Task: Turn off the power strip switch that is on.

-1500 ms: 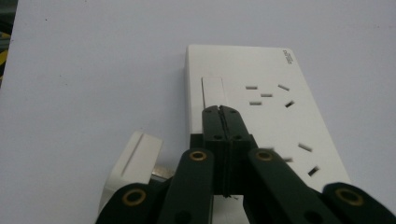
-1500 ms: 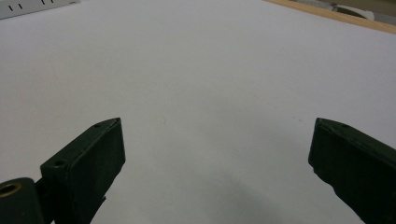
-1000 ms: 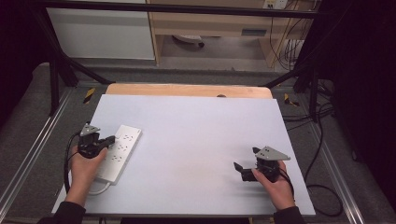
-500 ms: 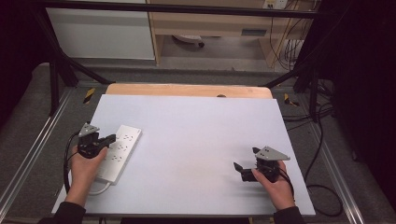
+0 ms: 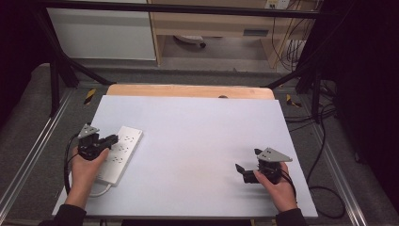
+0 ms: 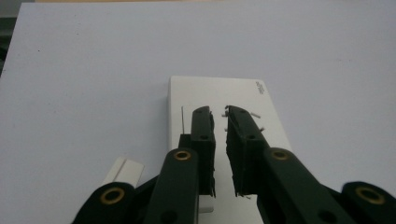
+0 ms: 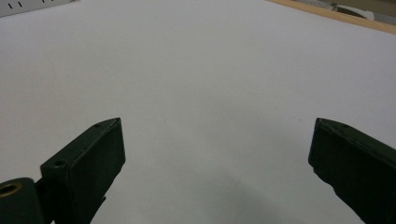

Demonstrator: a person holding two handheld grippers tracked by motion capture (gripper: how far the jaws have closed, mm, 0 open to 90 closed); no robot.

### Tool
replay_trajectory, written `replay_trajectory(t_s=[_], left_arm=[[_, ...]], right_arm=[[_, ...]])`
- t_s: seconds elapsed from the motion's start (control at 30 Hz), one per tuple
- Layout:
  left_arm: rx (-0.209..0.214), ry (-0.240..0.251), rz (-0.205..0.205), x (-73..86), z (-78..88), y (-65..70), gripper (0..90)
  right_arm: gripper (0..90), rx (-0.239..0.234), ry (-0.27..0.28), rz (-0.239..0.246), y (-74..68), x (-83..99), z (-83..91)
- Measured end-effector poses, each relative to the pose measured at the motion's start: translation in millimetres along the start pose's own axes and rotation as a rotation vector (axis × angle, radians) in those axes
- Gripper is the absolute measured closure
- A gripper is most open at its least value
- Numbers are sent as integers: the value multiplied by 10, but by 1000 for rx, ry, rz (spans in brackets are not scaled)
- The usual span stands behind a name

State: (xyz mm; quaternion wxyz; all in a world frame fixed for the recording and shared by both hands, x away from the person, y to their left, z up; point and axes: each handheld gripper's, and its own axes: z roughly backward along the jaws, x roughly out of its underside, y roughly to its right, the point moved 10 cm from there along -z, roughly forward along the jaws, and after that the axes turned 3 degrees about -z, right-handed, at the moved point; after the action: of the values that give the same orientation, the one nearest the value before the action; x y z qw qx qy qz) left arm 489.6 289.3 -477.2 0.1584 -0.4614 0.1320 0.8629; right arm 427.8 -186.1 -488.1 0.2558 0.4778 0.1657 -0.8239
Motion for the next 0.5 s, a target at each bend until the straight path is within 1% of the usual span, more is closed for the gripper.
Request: replay_trajectory(t_s=[0.23, 0.4, 0.5], left_arm=[[0, 20, 14, -29, 15, 2, 753], [-1, 20, 17, -34, 12, 9, 674], [-7, 20, 12, -43, 10, 22, 627]], right_arm=[[42, 0, -1, -1, -1, 1, 0], [42, -1, 0, 0, -1, 0, -1], [42, 0, -1, 1, -1, 1, -2]])
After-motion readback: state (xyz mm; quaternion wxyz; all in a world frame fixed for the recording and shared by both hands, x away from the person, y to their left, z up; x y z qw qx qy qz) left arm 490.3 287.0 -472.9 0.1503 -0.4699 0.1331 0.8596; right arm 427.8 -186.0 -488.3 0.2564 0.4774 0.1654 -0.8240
